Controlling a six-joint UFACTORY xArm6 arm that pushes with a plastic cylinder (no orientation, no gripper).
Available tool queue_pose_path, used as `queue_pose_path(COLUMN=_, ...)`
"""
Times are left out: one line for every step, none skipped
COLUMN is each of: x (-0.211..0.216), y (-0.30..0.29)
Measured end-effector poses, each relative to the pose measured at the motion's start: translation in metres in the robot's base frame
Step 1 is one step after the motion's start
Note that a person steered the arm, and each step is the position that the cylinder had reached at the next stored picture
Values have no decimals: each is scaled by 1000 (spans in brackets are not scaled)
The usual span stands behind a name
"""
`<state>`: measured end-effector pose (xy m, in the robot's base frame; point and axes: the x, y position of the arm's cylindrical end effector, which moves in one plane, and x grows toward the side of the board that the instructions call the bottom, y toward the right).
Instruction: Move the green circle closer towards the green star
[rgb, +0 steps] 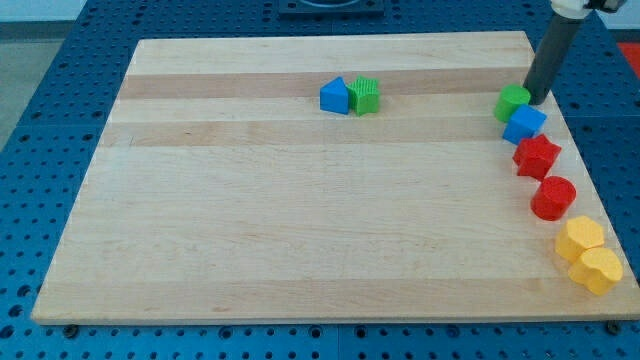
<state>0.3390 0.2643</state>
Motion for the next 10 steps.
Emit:
queue_pose_path(x=8, y=0)
queue_pose_path(x=25, y=0)
queue_pose_path(x=30, y=-3)
queue_pose_path(x=28, y=-14)
queue_pose_path(x=26, y=-35)
queue_pose_path(x=22, y=-40)
queue_pose_path(x=13, y=-40)
queue_pose_path(x=6, y=-41)
queue_pose_path(x=-6, y=-42)
queue_pose_path(x=-10, y=-49)
